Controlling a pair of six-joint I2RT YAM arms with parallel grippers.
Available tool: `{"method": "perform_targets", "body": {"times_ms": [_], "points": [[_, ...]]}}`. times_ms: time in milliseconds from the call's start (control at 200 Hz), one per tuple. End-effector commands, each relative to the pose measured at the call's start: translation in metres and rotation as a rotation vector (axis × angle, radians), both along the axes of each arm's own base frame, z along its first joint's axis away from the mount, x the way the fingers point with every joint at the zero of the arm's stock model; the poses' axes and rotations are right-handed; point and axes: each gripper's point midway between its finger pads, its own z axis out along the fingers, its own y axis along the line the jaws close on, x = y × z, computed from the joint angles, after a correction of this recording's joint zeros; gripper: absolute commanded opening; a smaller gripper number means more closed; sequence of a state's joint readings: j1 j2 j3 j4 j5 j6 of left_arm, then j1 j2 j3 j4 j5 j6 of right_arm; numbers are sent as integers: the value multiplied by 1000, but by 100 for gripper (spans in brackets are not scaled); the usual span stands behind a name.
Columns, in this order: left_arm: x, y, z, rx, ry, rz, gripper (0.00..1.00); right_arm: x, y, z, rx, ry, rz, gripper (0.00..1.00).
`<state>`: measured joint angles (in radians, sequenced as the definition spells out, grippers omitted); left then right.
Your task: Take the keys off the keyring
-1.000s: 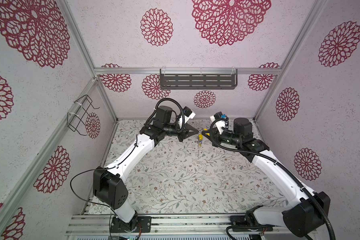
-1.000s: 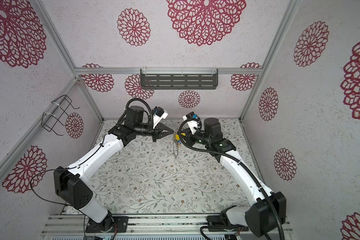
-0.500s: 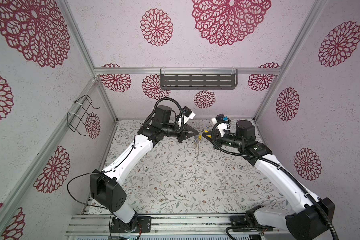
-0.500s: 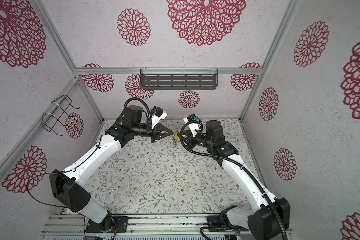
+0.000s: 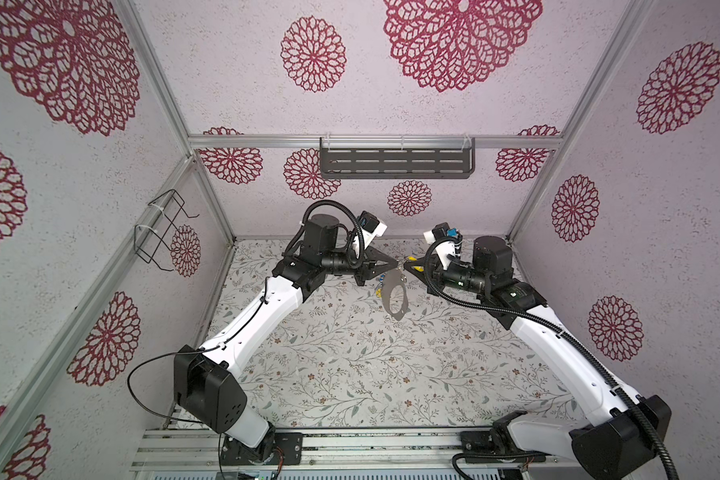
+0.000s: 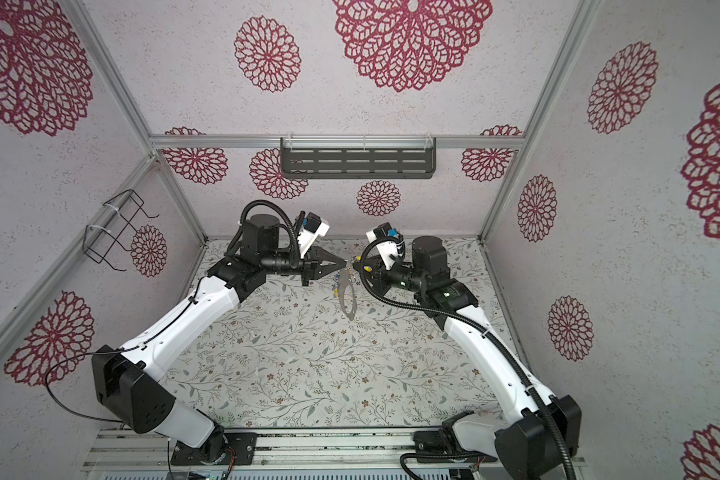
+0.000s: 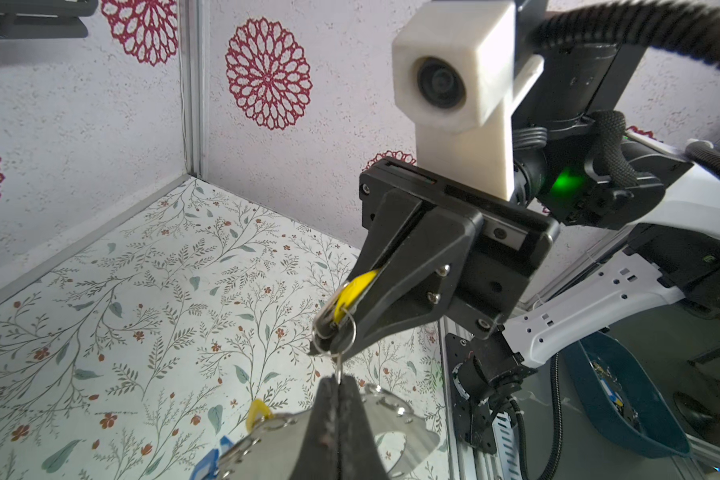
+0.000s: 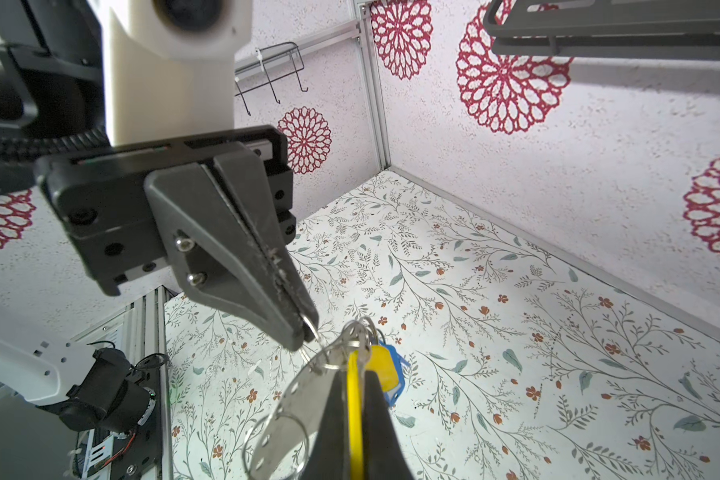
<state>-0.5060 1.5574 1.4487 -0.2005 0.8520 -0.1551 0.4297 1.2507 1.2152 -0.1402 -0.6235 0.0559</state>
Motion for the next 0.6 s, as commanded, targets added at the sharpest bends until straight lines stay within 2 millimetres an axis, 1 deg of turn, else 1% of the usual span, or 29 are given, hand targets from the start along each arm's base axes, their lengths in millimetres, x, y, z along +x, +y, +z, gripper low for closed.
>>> {"method": "perform_targets", "body": {"times_ms": [0, 140, 265, 460, 595], "points": [[-1, 0, 40, -152, -61, 29, 0, 4, 0, 9, 28, -23, -21, 0], [2, 2, 50, -225, -56, 70, 0, 6, 0, 2, 19, -13, -24, 0], [-1, 3, 59, -292, -57, 64, 0, 6, 3, -1, 26, -4, -16, 0], [-3, 6, 62, -312, -76, 67, 0, 6, 5, -9, 35, 28, -3, 0], [-5, 8, 73, -358, -94, 68, 0, 2, 9, -11, 66, 49, 27, 0]]}}
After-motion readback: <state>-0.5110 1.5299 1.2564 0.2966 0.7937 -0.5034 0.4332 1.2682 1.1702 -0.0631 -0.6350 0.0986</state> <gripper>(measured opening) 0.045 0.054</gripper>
